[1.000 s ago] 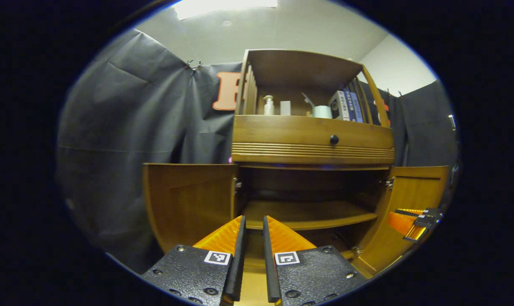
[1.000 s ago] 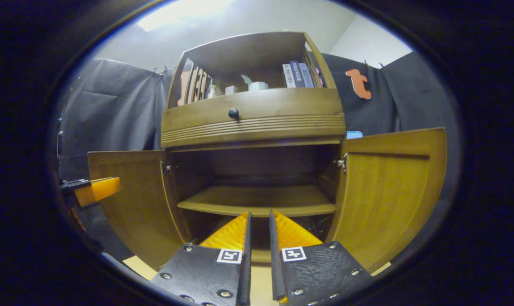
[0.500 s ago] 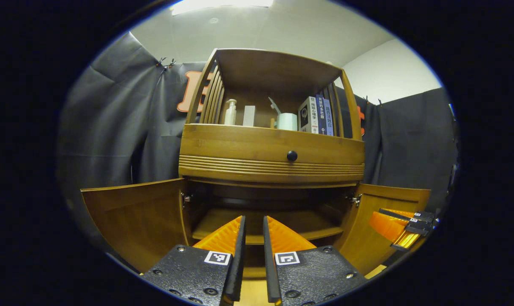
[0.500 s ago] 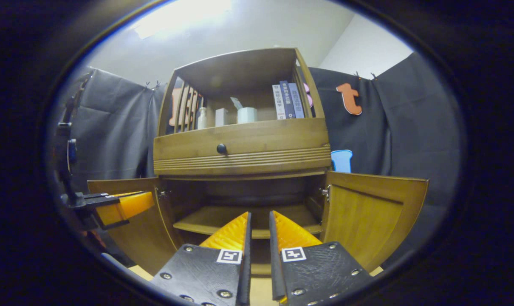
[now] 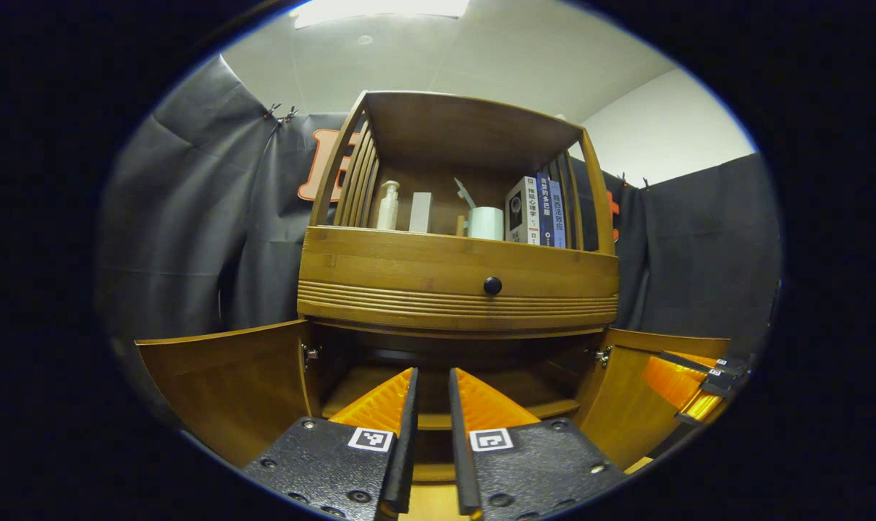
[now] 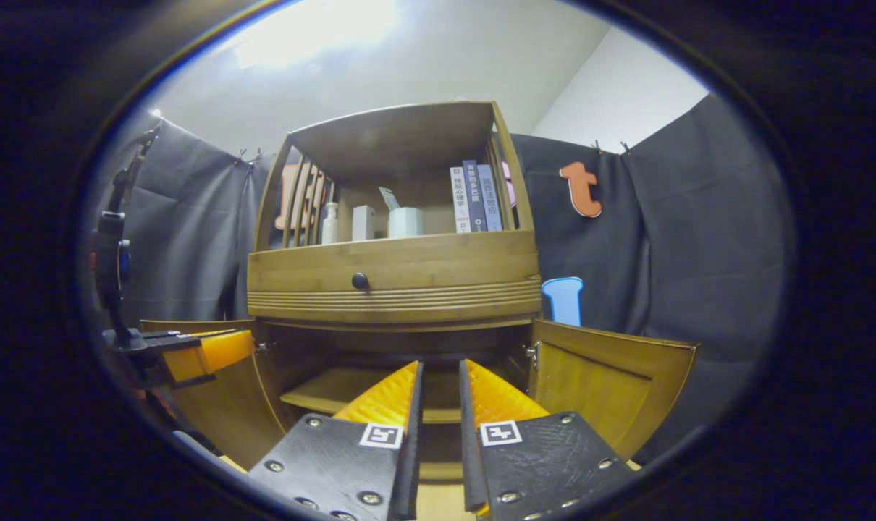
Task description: Open the right door of the double-door shoe cabinet with the right hand, and open the left door with the left hand.
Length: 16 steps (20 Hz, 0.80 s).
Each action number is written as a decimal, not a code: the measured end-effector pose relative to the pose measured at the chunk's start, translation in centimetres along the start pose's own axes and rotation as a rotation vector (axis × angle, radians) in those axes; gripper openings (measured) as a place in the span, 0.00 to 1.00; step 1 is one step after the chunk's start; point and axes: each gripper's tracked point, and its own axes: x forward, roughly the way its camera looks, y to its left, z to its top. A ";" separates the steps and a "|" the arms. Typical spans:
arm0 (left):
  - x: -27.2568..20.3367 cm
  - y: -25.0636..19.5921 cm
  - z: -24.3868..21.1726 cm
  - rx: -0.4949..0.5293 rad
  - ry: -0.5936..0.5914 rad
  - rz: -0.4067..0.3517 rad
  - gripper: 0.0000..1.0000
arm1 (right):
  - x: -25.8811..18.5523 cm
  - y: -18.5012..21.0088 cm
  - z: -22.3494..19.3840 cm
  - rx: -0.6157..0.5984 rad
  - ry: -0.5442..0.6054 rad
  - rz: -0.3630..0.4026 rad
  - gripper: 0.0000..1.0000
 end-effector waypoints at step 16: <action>-0.1 0.8 0.4 -0.027 -0.041 0.049 0.92 | 0.2 -0.3 0.1 0.011 -0.007 -0.014 1.00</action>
